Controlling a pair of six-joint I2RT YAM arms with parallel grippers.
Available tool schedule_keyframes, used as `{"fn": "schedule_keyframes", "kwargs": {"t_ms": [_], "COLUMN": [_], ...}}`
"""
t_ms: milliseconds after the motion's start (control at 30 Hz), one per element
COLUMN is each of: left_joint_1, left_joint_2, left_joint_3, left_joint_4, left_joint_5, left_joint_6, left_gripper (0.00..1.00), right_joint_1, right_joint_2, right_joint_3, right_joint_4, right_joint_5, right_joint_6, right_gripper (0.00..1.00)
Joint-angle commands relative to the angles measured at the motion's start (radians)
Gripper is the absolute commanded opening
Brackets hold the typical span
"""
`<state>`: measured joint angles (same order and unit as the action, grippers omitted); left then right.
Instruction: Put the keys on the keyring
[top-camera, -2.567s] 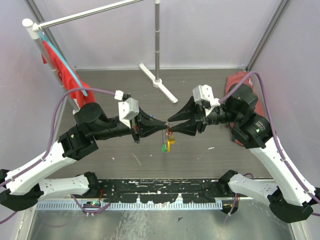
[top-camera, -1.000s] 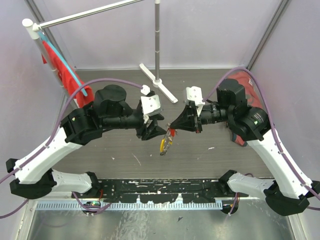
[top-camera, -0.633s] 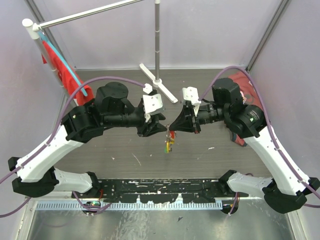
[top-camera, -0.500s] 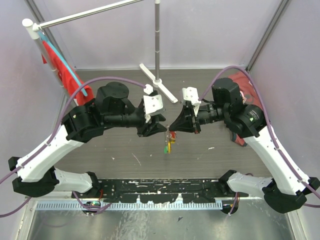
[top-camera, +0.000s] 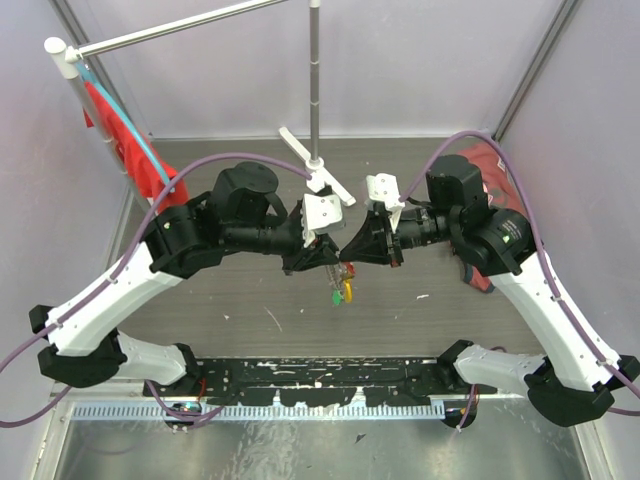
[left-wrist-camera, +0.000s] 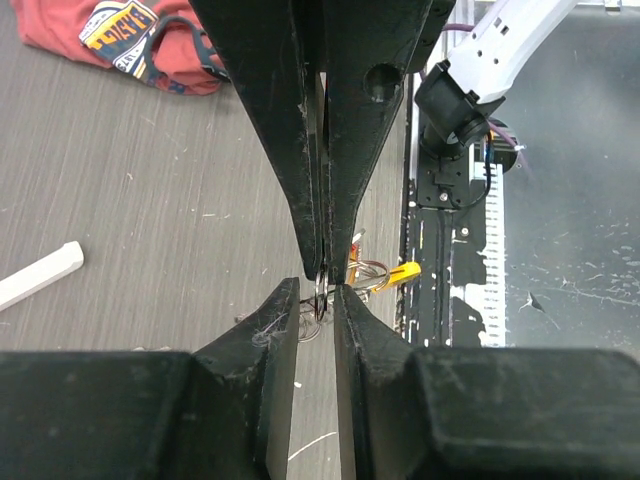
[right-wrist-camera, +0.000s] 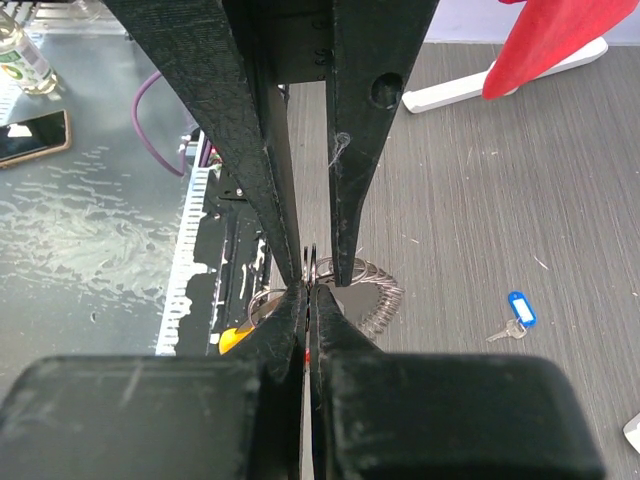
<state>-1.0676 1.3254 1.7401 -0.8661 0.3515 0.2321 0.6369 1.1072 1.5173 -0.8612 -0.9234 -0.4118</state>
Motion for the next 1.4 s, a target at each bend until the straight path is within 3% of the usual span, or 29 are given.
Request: {"fn": "schedule_keyframes", "kwargs": {"t_ms": [0,233,467,567,700,767,933,1200,1367], "left_joint_1": [0.000,0.000,0.000,0.000,-0.001,0.000,-0.001,-0.001,-0.001], "left_joint_2": [0.015,0.025,0.024,0.022,0.014,-0.004,-0.085,-0.224,-0.296], "left_joint_3": [0.059,0.086,0.079,0.075,0.062,0.032,-0.067,-0.251,-0.353], "left_joint_4": [-0.011,-0.039,-0.033,-0.022,0.007,0.035,0.168,0.364,0.509], "left_joint_5": [0.013,0.007,0.015,0.019,0.011,-0.011,-0.047,-0.101,-0.116], "left_joint_6": [0.019,0.038,0.032,0.026,-0.001,-0.014,-0.058,-0.133,-0.186], "left_gripper": [0.27,0.26,0.16,0.01,0.00,0.00,0.00,0.00,0.00], "right_joint_1": [0.002,0.003,0.003,0.003,0.003,0.003,0.003,0.003,0.002], "right_joint_2": [-0.009,-0.014,-0.014,-0.016,-0.019,-0.034,-0.111,-0.194,-0.177], "right_joint_3": [0.050,0.049,0.046,0.039,0.030,0.018,-0.068,-0.160,-0.167], "right_joint_4": [0.042,0.031,0.035,0.045,0.073,0.105,0.294,0.477,0.472], "right_joint_5": [-0.035,-0.010,-0.020,-0.021,-0.023,-0.010,0.044,0.204,0.169], "right_joint_6": [0.002,-0.004,-0.002,0.001,0.013,0.028,0.131,0.262,0.286], "right_gripper": [0.01,0.01,0.01,0.01,0.01,0.07,0.34,0.37,0.36]}}
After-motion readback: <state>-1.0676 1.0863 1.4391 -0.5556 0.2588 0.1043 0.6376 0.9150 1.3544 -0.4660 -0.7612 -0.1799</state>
